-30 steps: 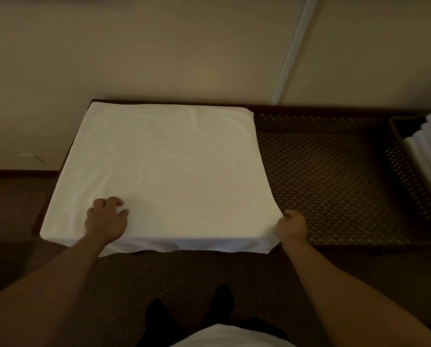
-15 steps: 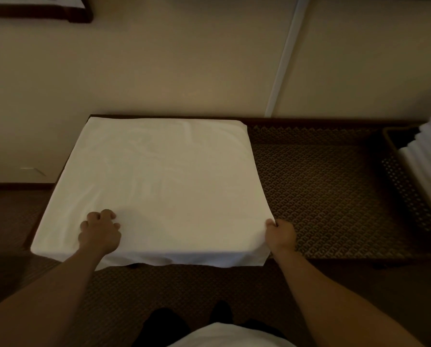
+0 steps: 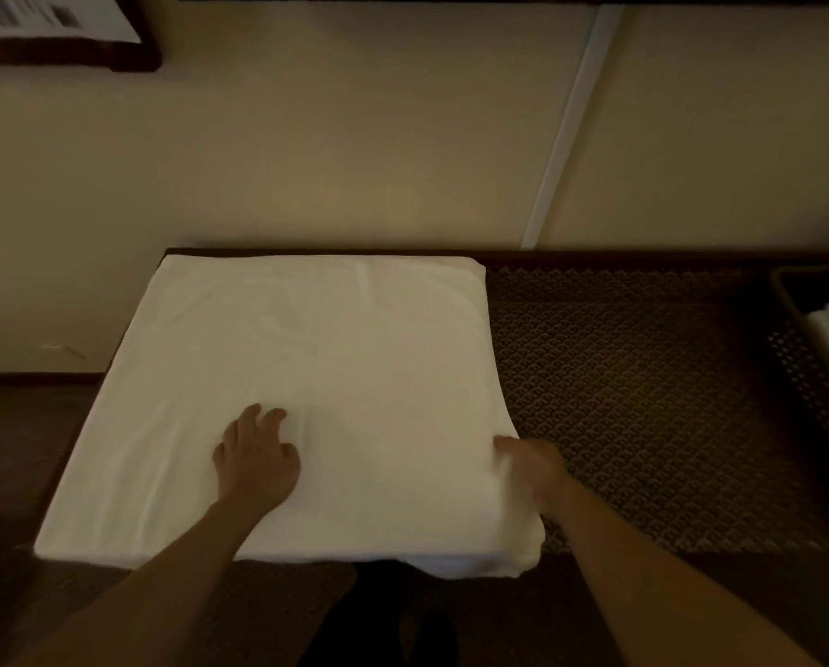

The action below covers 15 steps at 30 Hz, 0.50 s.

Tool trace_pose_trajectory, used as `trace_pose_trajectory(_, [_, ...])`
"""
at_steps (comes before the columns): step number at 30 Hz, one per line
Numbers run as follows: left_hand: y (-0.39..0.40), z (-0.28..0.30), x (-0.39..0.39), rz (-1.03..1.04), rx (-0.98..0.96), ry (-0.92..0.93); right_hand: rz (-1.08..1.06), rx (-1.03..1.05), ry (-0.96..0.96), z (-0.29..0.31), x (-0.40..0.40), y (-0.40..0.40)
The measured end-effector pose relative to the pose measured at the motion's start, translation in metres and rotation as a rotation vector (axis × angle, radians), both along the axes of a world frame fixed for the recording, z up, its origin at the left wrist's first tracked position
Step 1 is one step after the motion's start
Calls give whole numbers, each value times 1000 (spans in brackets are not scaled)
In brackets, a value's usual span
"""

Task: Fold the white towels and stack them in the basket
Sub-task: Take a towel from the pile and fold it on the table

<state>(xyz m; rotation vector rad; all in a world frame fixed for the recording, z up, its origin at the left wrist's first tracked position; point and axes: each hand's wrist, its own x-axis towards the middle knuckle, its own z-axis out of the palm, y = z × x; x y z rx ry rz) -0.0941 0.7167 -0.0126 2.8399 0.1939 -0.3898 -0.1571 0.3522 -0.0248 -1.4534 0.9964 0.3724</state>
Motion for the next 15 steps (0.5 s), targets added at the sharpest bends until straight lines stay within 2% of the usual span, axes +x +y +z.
trace_pose_trajectory(4, [-25,-14,33,-128,34,-57,-1,44,32,-26,33,-19])
trace_pose_trajectory(8, [-45,-25,88,-162,53,-89,-187,212,9,-18,64,-28])
trace_pose_trajectory(15, [-57,-30,172,-180,48,-124,-151,466,-54,-12,96,-32])
